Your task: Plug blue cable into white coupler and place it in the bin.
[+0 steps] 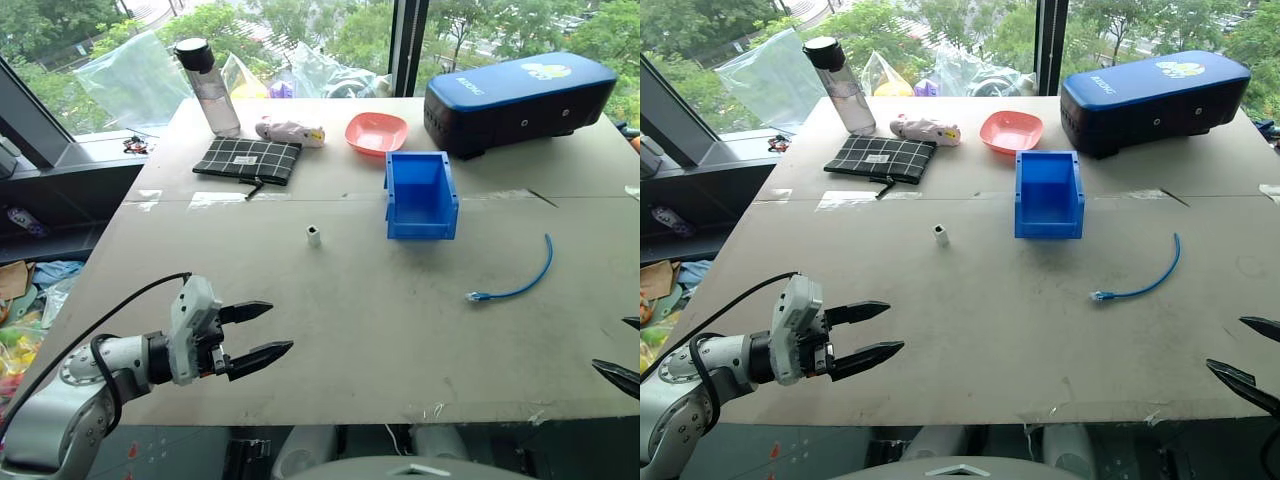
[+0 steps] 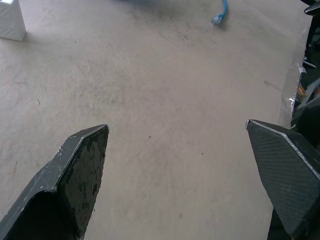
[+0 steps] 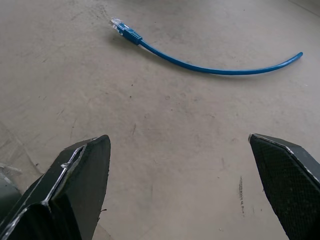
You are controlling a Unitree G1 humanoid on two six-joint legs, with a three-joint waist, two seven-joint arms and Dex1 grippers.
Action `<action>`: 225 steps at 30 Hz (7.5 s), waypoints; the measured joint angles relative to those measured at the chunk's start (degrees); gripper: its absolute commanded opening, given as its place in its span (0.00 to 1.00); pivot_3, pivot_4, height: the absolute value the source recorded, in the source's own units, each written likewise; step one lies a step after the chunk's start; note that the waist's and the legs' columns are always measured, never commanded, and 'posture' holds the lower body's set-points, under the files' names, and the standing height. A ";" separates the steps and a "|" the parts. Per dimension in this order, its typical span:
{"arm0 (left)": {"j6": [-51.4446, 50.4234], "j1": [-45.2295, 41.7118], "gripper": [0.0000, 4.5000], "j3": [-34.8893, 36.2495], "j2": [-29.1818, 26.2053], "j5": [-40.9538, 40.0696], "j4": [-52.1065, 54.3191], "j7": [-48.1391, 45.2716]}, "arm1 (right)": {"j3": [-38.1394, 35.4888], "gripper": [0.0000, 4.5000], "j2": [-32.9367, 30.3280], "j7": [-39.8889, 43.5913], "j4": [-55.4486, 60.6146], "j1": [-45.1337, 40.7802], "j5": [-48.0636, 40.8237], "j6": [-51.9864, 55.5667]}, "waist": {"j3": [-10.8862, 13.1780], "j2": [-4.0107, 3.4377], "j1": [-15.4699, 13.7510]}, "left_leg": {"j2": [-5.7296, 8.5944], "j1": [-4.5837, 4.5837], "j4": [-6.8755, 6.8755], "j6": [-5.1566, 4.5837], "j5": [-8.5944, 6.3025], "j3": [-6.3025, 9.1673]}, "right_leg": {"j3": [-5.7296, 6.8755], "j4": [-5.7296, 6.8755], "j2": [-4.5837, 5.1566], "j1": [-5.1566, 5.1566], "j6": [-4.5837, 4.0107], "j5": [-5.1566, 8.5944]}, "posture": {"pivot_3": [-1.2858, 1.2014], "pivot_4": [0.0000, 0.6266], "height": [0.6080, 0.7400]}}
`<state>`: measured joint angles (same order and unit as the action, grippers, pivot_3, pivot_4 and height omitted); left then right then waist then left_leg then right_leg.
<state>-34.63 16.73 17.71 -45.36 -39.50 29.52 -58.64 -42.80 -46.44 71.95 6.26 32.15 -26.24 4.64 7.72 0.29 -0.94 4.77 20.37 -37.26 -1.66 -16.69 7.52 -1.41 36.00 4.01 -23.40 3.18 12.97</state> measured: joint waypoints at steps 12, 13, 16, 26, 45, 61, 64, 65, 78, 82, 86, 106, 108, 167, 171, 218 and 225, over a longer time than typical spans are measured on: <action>5.66 -5.10 0.99 -4.30 -0.78 1.48 4.40 -1.51 | 22.90 1.00 -4.70 -6.12 6.64 -26.01 1.05 10.22 | 0.08 -0.10 0.14 | -0.01 0.08 -0.02 0.18 0.11 -0.01 | 0.04 -0.11 -0.02 -0.03 0.03 -0.05 | 0.52 0.24 1.00; 6.10 -5.08 0.99 -4.83 -0.89 1.70 5.07 -1.73 | 24.95 1.00 -5.04 -6.12 6.46 -27.68 1.52 10.79 | 0.09 -0.11 0.10 | -0.01 0.15 -0.02 0.18 0.11 -0.01 | 0.05 -0.13 -0.01 -0.08 0.03 -0.05 | 0.52 0.24 1.00; 7.62 -5.03 0.99 -5.43 -0.94 2.32 6.59 -2.30 | 31.67 1.00 -5.07 -5.43 4.24 -33.43 3.36 12.18 | 0.10 -0.07 -0.12 | 0.01 0.25 -0.05 0.19 0.12 0.08 | 0.17 -0.18 0.02 -0.11 0.03 -0.05 | 0.52 0.24 1.00; 9.07 -7.41 1.00 -8.35 -1.61 2.82 12.94 -1.15 | 47.12 0.70 -3.10 0.23 -12.64 -48.11 11.19 8.57 | 0.12 -0.05 0.22 | 0.01 0.23 -0.09 0.20 0.12 0.04 | 0.15 -0.16 0.00 -0.11 0.02 -0.07 | 0.52 0.24 1.00; 11.10 -5.87 1.00 -9.19 -1.04 4.08 11.96 1.47 | 49.84 0.00 -0.13 4.58 -14.02 -54.03 12.54 7.93 | 0.14 -0.11 0.41 | -0.01 0.23 -0.07 0.20 0.12 0.06 | 0.11 -0.13 -0.04 -0.17 0.02 -0.07 | 0.52 0.24 1.00; 3.97 -20.26 1.00 -20.82 1.97 11.83 5.51 10.82 | 61.99 0.47 9.85 -4.01 -8.53 -61.14 21.53 17.16 | 0.08 -0.07 0.27 | 0.12 0.27 -0.06 0.23 0.14 0.22 | 0.31 -0.08 0.00 -0.21 0.02 -0.09 | 0.52 0.24 1.00; 2.44 -23.49 1.00 -24.61 3.11 14.64 1.21 12.14 | 58.64 0.58 8.46 -4.90 -5.94 -57.05 19.68 16.10 | 0.08 -0.07 -0.10 | 0.12 0.35 -0.06 0.23 0.14 0.31 | 0.36 -0.11 0.01 -0.23 0.02 -0.08 | 0.52 0.24 1.00; 2.51 -24.89 1.00 -25.78 3.93 14.93 -0.22 11.64 | 56.73 0.58 7.90 -4.99 -4.63 -55.30 18.38 16.10 | 0.09 -0.07 -0.26 | 0.14 0.39 -0.09 0.23 0.14 0.34 | 0.39 -0.12 0.02 -0.23 0.03 -0.09 | 0.52 0.24 1.00; 11.29 -45.22 1.00 -39.85 20.61 24.01 -28.58 5.21 | 26.39 0.58 4.29 -9.79 15.65 -18.03 5.77 10.09 | -0.01 0.01 -0.67 | 0.17 0.29 -0.20 0.22 0.14 0.22 | 0.40 -0.02 0.00 -0.14 0.18 -0.16 | 0.52 0.24 1.00; 16.20 -50.94 1.00 -42.68 24.99 28.37 -38.62 3.30 | 22.09 0.58 6.31 -12.63 20.12 -10.68 5.14 10.04 | 0.00 0.05 -0.59 | 0.18 0.31 -0.26 0.21 0.14 0.19 | 0.43 -0.03 0.00 -0.12 0.24 -0.19 | 0.52 0.24 1.00; 20.42 -54.76 0.81 -43.88 27.72 31.46 -46.20 1.01 | 20.97 0.59 7.07 -14.74 22.84 -8.07 4.71 9.96 | 0.00 0.04 -0.03 | 0.18 0.28 -0.26 0.21 0.14 0.17 | 0.41 -0.03 -0.03 -0.13 0.26 -0.19 | 0.52 0.24 1.00; 14.36 -54.62 0.00 -39.30 29.72 27.75 -48.57 -8.93 | 20.33 0.99 9.77 -25.29 30.52 -8.16 -9.87 24.00 | 0.01 0.05 0.16 | 0.13 0.35 -0.27 0.20 0.14 0.28 | 0.44 0.00 -0.02 -0.15 0.26 -0.18 | 0.52 0.24 1.00; 4.72 -54.75 0.00 -35.01 29.67 20.64 -43.83 -9.73 | 21.63 0.99 10.74 -28.17 32.45 -8.05 -16.87 29.62 | 0.01 0.05 0.18 | 0.13 0.36 -0.28 0.19 0.14 0.32 | 0.43 0.00 -0.01 -0.15 0.26 -0.19 | 0.52 0.24 1.00; 23.82 -44.25 0.91 -20.17 14.15 27.18 -45.45 12.66 | 37.15 0.00 26.65 -56.29 26.89 -31.86 -51.46 32.55 | -0.06 -0.03 0.24 | 0.18 0.29 -0.15 0.24 0.16 0.22 | 0.32 0.03 -0.03 -0.28 0.24 -0.20 | 0.52 0.24 1.00; 27.30 -45.35 0.91 -22.00 15.36 29.01 -49.86 10.26 | 37.07 0.00 26.58 -56.97 27.24 -31.45 -51.46 32.46 | -0.06 -0.02 0.23 | 0.18 0.30 -0.15 0.24 0.16 0.24 | 0.33 0.03 -0.02 -0.28 0.24 -0.20 | 0.52 0.24 1.00; 36.72 -54.77 0.12 -40.78 23.72 35.51 -55.50 -16.65 | 58.49 0.00 13.99 -18.88 0.84 -52.32 1.14 19.50 | -0.08 0.05 1.43 | 0.14 0.32 -0.27 0.24 0.17 0.25 | 0.42 0.10 -0.26 -0.27 0.24 -0.21 | 0.52 0.24 1.00; 36.67 -54.47 0.12 -40.76 23.31 35.62 -54.85 -16.67 | 58.22 0.00 15.42 -17.51 0.18 -52.32 3.27 18.94 | -0.09 0.04 1.57 | 0.14 0.31 -0.27 0.25 0.17 0.27 | 0.43 0.12 -0.13 -0.27 0.24 -0.21 | 0.52 0.24 1.00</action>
<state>2.05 -37.74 -23.04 -22.06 -3.89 -25.33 -75.30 15.42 -31.02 54.43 6.44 -20.18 -22.97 23.58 7.63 0.34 0.63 4.91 20.68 -37.52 -1.41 -16.52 7.78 -0.98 36.12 3.89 -23.67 3.42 12.76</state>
